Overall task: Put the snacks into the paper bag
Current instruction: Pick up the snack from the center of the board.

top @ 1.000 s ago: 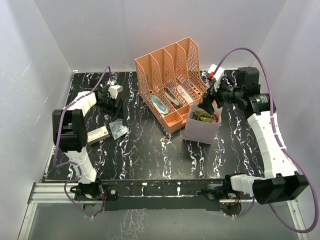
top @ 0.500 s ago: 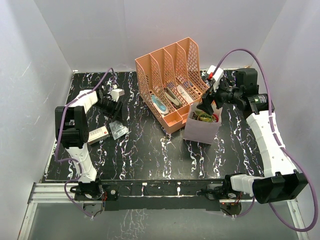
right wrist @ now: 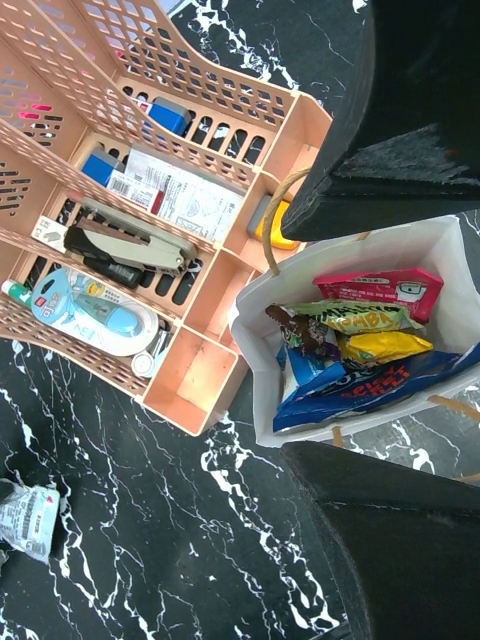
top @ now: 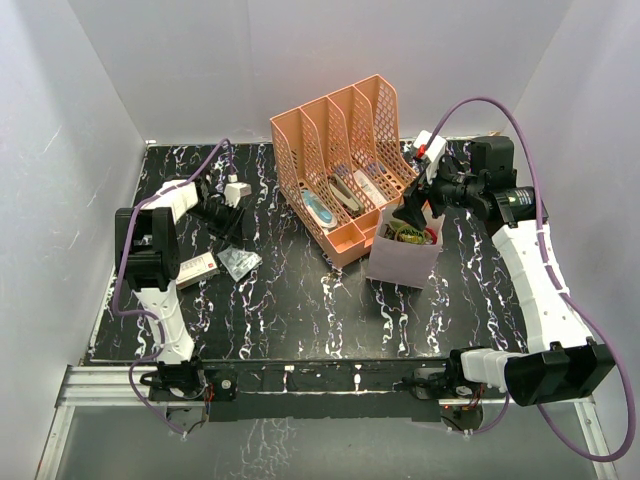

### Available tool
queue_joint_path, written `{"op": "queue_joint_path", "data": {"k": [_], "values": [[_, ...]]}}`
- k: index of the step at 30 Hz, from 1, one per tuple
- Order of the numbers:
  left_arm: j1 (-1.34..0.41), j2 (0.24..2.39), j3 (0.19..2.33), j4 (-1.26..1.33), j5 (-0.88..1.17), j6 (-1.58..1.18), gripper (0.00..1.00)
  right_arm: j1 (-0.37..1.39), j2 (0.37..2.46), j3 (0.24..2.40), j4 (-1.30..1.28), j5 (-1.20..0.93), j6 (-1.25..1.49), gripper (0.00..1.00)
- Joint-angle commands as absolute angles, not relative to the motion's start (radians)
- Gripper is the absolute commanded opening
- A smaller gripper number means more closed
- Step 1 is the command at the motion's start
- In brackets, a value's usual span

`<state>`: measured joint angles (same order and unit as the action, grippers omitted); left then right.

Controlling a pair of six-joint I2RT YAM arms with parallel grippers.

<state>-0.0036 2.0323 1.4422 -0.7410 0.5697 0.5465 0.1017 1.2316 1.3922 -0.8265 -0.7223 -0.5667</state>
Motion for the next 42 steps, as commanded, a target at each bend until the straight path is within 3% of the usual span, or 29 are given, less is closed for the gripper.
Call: {"op": "queue_joint_path", "data": {"k": [1,15,31,42], "values": [[-0.01,2.015,1.47,-0.77,0.603,0.582,0.32,0.098,1.224,1.383,-0.772,-0.739,-0.554,0.85],[-0.033,1.918,1.471,-0.828,0.653,0.609,0.0,0.101,1.228,1.434,-0.759,-0.765,-0.553,0.85],[-0.082,1.675,1.459,-0.842,0.851,0.542,0.0,0.227,1.291,1.539,-0.685,-0.817,-0.487,0.84],[-0.288,1.586,1.585,-0.768,0.812,0.438,0.0,0.493,1.429,1.48,-0.518,-0.781,-0.37,0.81]]}}
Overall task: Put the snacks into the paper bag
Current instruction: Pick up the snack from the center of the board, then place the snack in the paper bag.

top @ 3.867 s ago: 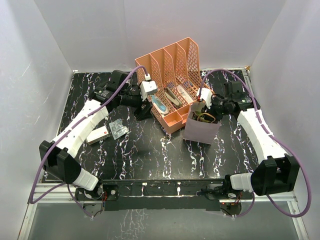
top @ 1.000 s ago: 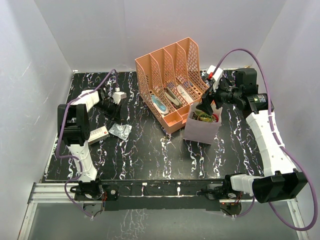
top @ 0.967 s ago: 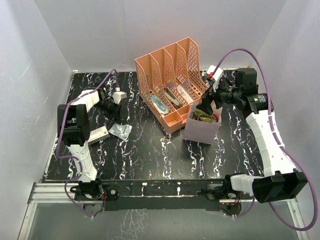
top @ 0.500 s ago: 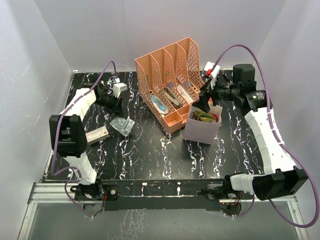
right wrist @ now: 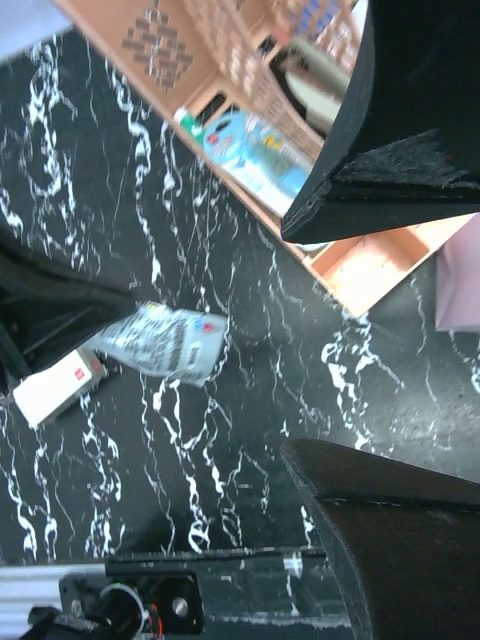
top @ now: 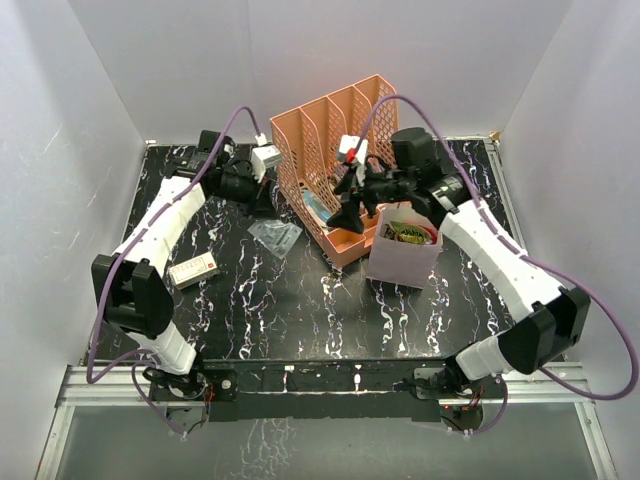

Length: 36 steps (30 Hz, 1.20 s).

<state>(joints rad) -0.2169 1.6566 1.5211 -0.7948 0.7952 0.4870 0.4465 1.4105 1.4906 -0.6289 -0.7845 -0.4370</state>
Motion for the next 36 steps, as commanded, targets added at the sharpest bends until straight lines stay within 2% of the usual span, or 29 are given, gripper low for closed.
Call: {"op": "queue_joint_path", "data": {"k": [1,14,20,22,36], "values": [[-0.304,1.577,1.591,-0.758,0.807,0.425,0.0,0.501,1.432,1.461,-0.505,-0.787,-0.363,0.81],[-0.419,1.456,1.538,-0.517,0.835,0.252,0.0,0.535,1.408,1.314,-0.412,-0.762,-0.336,0.82],[-0.425,1.448,1.525,-0.505,0.852,0.229,0.0,0.535,1.419,1.309,-0.382,-0.813,-0.289,0.77],[-0.425,1.448,1.521,-0.499,0.858,0.224,0.0,0.535,1.429,1.312,-0.371,-0.84,-0.268,0.73],[-0.427,1.445,1.505,-0.496,0.861,0.231,0.0,0.534,1.455,1.332,-0.359,-0.862,-0.23,0.19]]}}
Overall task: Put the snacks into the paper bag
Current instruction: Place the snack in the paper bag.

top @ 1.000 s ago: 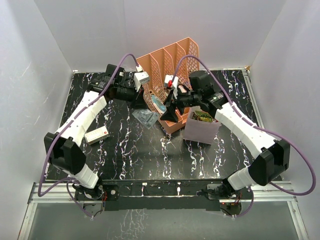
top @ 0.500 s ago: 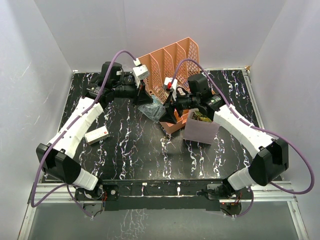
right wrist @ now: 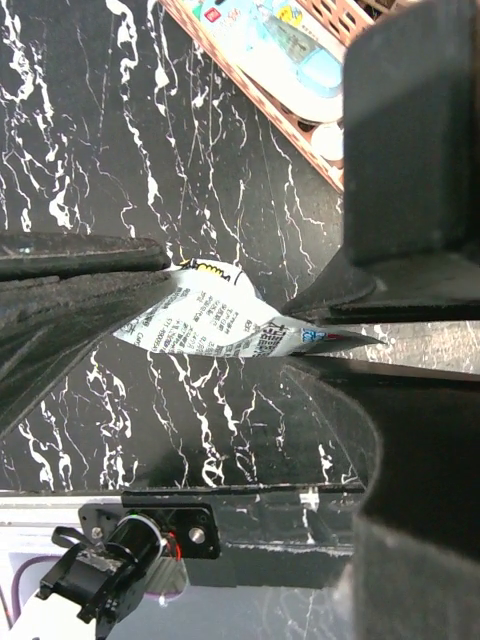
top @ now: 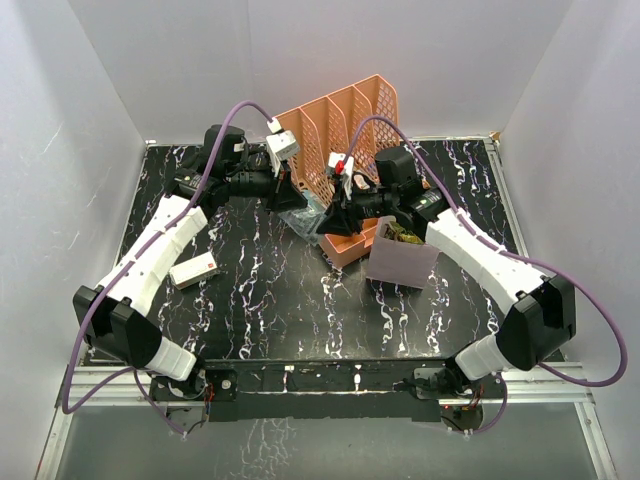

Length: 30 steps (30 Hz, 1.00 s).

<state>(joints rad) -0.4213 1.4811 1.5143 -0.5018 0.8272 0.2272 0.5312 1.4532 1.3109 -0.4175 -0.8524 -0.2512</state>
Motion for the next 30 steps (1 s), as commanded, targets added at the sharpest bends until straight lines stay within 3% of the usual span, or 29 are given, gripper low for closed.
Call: {"op": "queue_joint_path", "data": {"k": [1,6,13,17,22,30], "values": [[-0.428,1.445,1.502,-0.498,0.861,0.238,0.0,0.533,1.455,1.333,-0.357,-0.853,-0.223,0.15],[-0.428,1.43,1.493,-0.53,0.854,0.288,0.01,0.519,1.427,1.316,-0.345,-0.835,-0.22,0.08],[-0.422,1.408,1.522,-0.624,0.802,0.395,0.5,0.444,1.348,1.293,-0.359,-0.892,-0.24,0.08],[-0.394,1.381,1.516,-0.664,0.782,0.44,0.64,0.352,1.273,1.293,-0.415,-0.918,-0.28,0.08],[-0.374,1.373,1.495,-0.678,0.763,0.465,0.71,0.268,1.168,1.32,-0.596,-0.844,-0.436,0.08],[-0.371,1.389,1.494,-0.683,0.747,0.486,0.72,0.224,1.043,1.361,-0.843,-0.52,-0.608,0.08]]}}
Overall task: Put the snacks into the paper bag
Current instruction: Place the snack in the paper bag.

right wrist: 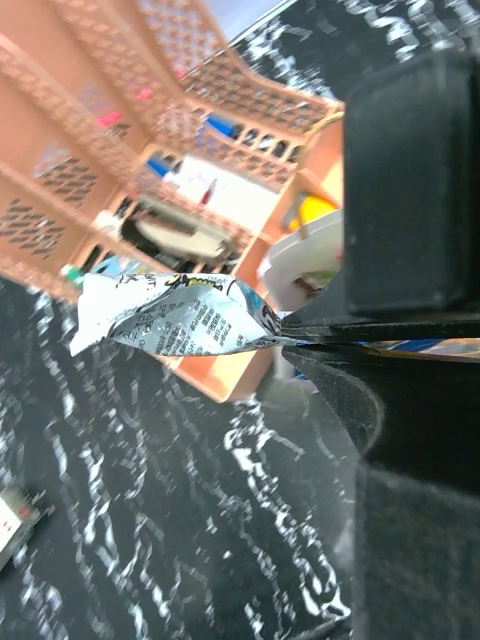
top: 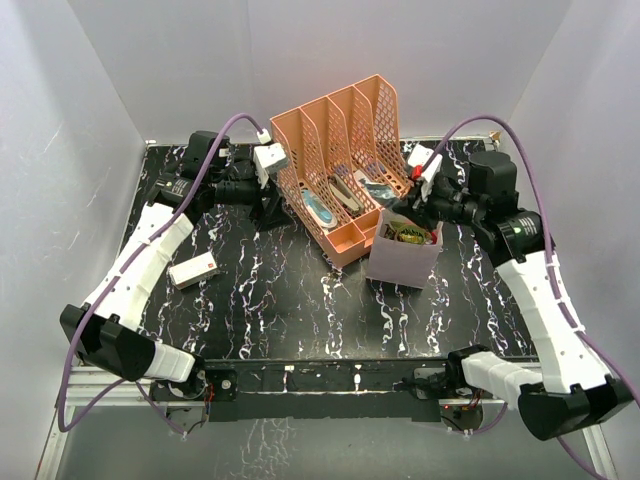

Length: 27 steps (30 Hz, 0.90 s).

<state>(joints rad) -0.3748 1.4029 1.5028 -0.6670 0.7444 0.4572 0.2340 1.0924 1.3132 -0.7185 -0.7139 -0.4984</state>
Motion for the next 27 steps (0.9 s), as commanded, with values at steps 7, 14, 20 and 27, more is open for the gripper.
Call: {"op": "queue_joint_path", "data": {"k": [7,14,20,27], "values": [[-0.373,1.399,1.491,-0.682,0.744,0.491,0.72,0.224,1.053,1.396,-0.975,-0.354,-0.708,0.08],[-0.371,1.393,1.487,-0.684,0.739,0.495,0.72,0.224,1.142,1.433,-1.048,-0.284,-0.801,0.08],[-0.371,1.395,1.489,-0.69,0.735,0.501,0.72,0.224,1.216,1.488,-1.129,-0.287,-0.877,0.08],[-0.371,1.393,1.486,-0.693,0.735,0.509,0.73,0.222,1.281,1.521,-1.176,-0.302,-0.953,0.08]]}}
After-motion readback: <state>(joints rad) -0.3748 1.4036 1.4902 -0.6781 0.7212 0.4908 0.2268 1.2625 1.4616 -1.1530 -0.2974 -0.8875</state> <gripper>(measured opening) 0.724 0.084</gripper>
